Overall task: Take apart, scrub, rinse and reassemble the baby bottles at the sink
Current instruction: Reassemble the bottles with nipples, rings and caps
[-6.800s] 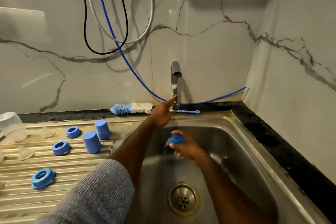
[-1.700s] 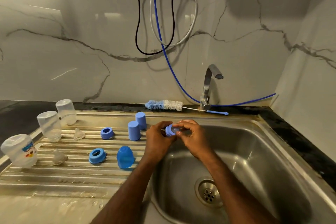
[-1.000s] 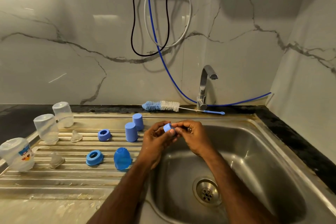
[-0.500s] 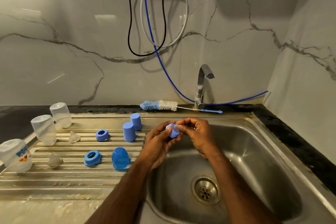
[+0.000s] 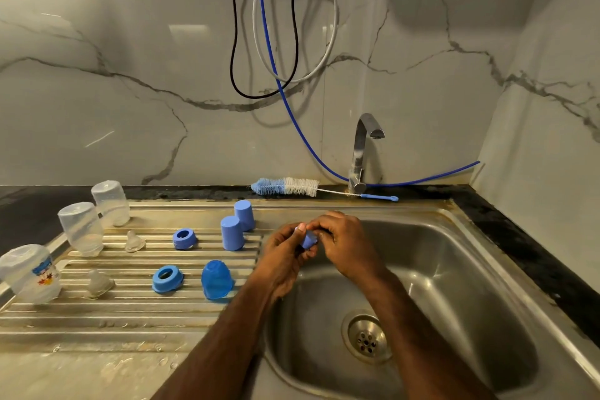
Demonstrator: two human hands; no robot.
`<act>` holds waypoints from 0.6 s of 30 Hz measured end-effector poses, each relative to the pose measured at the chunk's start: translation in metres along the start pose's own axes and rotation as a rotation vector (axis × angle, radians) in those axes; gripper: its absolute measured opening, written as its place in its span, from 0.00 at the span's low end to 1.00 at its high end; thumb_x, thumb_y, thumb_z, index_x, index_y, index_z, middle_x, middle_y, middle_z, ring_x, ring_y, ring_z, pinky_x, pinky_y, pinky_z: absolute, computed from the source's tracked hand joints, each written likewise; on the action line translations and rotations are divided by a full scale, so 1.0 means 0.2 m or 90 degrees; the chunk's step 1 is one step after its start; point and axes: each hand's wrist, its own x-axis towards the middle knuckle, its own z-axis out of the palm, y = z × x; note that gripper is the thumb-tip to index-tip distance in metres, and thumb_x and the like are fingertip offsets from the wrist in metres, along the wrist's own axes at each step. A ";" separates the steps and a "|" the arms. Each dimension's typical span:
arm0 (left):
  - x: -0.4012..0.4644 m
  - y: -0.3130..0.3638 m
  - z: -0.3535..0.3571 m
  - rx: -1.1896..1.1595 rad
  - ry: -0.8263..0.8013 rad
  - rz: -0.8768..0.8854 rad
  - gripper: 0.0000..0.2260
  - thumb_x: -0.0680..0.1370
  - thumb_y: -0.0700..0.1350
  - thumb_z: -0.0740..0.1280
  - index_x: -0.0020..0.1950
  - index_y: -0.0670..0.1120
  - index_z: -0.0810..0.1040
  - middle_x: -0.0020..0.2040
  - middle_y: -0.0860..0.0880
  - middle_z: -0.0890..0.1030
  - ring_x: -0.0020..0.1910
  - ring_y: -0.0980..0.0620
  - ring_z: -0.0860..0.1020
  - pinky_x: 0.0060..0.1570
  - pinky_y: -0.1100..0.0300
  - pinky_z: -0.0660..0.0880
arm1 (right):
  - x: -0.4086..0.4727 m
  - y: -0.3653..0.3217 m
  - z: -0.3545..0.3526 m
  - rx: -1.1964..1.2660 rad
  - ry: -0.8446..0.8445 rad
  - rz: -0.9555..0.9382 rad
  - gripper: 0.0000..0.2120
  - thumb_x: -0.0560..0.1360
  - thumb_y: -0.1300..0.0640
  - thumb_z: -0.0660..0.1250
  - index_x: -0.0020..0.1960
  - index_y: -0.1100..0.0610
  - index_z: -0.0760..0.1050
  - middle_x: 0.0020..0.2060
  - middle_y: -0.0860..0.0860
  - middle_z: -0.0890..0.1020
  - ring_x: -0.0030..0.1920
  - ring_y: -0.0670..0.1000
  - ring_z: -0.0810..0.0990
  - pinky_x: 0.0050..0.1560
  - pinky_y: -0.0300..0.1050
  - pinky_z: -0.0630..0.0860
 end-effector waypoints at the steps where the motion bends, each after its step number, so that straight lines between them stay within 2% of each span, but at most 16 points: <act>1: 0.00 -0.01 0.00 -0.011 0.002 0.008 0.16 0.78 0.45 0.67 0.62 0.37 0.79 0.60 0.35 0.81 0.55 0.42 0.81 0.49 0.55 0.82 | 0.00 0.00 0.00 -0.001 0.018 0.001 0.08 0.78 0.64 0.68 0.53 0.57 0.83 0.48 0.50 0.84 0.48 0.46 0.80 0.53 0.35 0.76; 4: -0.02 -0.01 0.02 -0.074 -0.016 0.046 0.17 0.76 0.40 0.69 0.64 0.38 0.77 0.60 0.36 0.82 0.59 0.41 0.82 0.56 0.52 0.82 | 0.00 0.00 0.03 0.149 0.135 0.097 0.07 0.75 0.64 0.72 0.50 0.53 0.83 0.46 0.48 0.85 0.47 0.45 0.83 0.51 0.35 0.78; 7: -0.04 0.00 0.03 -0.079 -0.064 0.079 0.17 0.73 0.34 0.68 0.62 0.39 0.77 0.59 0.37 0.83 0.59 0.42 0.82 0.61 0.49 0.80 | 0.01 -0.02 0.03 0.312 0.127 0.213 0.11 0.75 0.64 0.73 0.52 0.49 0.82 0.48 0.46 0.86 0.49 0.45 0.84 0.50 0.40 0.81; 12: -0.04 0.00 0.02 -0.081 -0.087 0.084 0.15 0.77 0.29 0.64 0.61 0.40 0.77 0.60 0.39 0.83 0.61 0.42 0.81 0.63 0.48 0.78 | 0.00 0.01 0.02 0.278 0.063 0.253 0.10 0.74 0.59 0.75 0.56 0.53 0.84 0.48 0.46 0.86 0.49 0.42 0.84 0.51 0.37 0.80; 15: -0.04 0.02 0.01 -0.103 -0.068 0.064 0.17 0.75 0.35 0.68 0.64 0.40 0.77 0.59 0.39 0.83 0.60 0.41 0.82 0.60 0.47 0.80 | 0.01 0.00 0.02 0.265 0.061 0.247 0.10 0.74 0.60 0.75 0.55 0.54 0.85 0.48 0.48 0.87 0.49 0.42 0.84 0.53 0.39 0.81; 18: -0.03 0.01 0.00 -0.085 -0.033 0.038 0.18 0.75 0.40 0.69 0.65 0.42 0.78 0.59 0.40 0.84 0.59 0.40 0.83 0.55 0.43 0.82 | 0.00 -0.01 0.02 0.233 0.084 0.217 0.10 0.74 0.62 0.75 0.55 0.56 0.85 0.47 0.49 0.87 0.46 0.37 0.83 0.50 0.31 0.79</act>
